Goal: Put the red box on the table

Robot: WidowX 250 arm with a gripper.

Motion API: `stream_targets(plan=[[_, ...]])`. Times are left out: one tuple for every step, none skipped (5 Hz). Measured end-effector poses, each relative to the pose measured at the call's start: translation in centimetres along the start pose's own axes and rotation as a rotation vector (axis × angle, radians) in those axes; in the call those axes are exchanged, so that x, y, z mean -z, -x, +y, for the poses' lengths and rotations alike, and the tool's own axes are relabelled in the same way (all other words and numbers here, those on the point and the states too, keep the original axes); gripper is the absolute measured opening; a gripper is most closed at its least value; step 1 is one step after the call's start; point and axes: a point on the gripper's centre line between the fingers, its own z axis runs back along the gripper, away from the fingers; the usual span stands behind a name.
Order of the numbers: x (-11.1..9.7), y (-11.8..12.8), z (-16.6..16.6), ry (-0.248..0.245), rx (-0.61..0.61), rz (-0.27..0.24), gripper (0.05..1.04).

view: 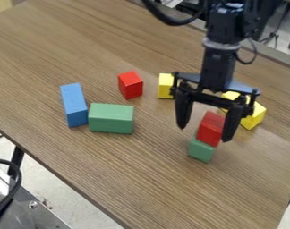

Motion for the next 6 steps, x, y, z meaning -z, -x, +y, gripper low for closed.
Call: stream_targets(plan=[[0.1, -0.3, 0.0, -0.013, -0.024, -0.028, 0.687], [0.1, -0.4, 0.1, -0.029, -0.057, -0.036, 0.58], [0.1, -0.3, 0.0, -0.056, -0.051, -0.039, 0.58], [-0.9, 0.3, -0.3, -0.076, -0.009, -0.062, 0.58], [-2.6, 2.5, -0.7, -0.199, 0.164, -0.068, 0.58], [-2.1, 4.5, -1.0, -0.193, 0.317, -0.001, 0.58]])
